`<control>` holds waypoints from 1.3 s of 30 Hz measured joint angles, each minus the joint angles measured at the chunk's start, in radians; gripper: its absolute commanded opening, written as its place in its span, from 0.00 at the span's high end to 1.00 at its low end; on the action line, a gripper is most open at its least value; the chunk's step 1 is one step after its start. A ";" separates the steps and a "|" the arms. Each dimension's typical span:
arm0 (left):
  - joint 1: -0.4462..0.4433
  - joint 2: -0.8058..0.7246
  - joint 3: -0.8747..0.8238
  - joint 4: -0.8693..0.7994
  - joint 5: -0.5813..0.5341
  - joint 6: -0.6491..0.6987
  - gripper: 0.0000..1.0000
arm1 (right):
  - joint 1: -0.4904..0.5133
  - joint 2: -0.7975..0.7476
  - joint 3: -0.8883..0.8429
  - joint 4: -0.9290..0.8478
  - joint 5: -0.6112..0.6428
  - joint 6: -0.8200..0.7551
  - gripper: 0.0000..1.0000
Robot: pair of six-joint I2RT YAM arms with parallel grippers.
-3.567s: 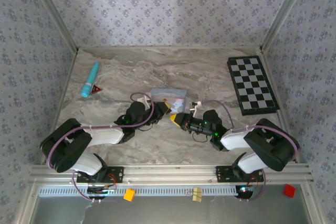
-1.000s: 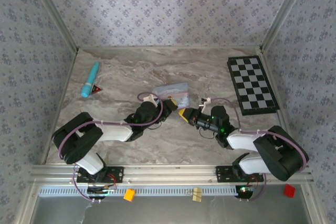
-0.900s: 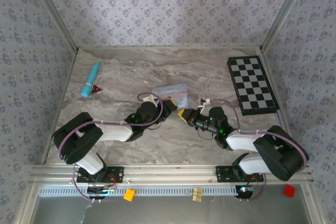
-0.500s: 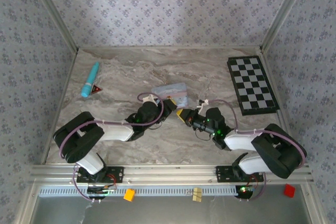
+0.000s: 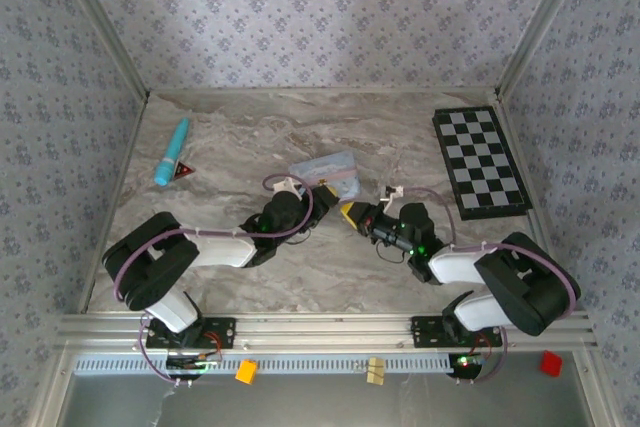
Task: Unlock the padlock with the key
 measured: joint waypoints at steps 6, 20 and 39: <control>0.000 0.016 0.000 0.002 -0.005 -0.001 1.00 | -0.039 0.023 0.002 0.002 -0.029 0.001 1.00; 0.004 0.004 -0.025 -0.026 0.042 0.000 1.00 | 0.035 -0.005 -0.042 -0.010 0.048 -0.012 1.00; 0.005 0.003 -0.035 0.006 0.100 -0.027 1.00 | 0.060 -0.050 -0.083 0.008 0.106 -0.021 1.00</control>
